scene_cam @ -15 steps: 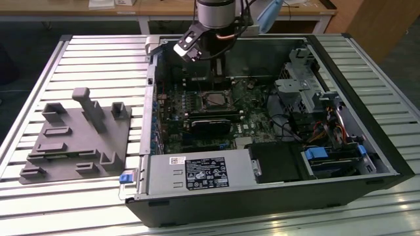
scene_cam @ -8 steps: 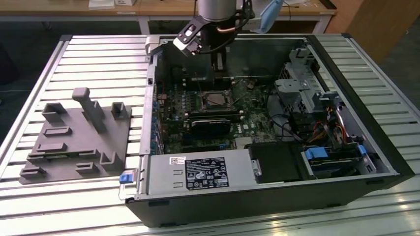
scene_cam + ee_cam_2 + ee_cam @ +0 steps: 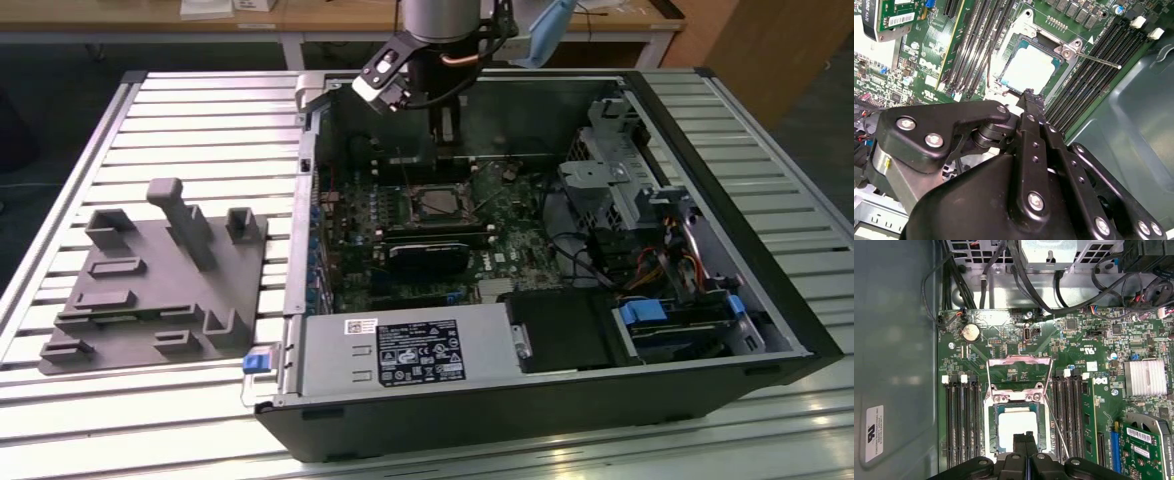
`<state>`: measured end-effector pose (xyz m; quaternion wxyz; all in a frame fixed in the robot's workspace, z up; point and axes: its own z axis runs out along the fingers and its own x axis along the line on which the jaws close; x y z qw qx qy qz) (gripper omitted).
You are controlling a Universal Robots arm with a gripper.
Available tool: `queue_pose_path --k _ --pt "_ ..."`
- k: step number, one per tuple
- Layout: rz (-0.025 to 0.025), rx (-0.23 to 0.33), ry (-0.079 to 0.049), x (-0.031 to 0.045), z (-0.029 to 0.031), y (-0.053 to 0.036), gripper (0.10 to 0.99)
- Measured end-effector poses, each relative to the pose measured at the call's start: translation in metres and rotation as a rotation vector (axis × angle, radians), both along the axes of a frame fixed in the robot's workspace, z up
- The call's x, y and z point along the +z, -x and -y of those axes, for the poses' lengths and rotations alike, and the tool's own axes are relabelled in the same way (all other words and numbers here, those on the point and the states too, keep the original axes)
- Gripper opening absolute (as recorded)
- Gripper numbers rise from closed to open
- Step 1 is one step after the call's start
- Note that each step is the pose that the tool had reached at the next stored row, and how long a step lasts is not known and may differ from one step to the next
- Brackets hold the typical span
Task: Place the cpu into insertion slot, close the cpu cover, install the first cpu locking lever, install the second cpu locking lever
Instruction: 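Close the cpu cover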
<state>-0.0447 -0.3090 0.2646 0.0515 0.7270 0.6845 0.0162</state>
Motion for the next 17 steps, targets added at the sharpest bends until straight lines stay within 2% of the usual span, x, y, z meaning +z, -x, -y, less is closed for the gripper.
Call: queue_pose_path --k 7,17 --pt "-0.0001 0.000 0.000 0.0001 0.0000 -0.0030 0.106" --pt "0.0000 0.000 0.000 0.0001 0.0000 -0.0178 0.106"
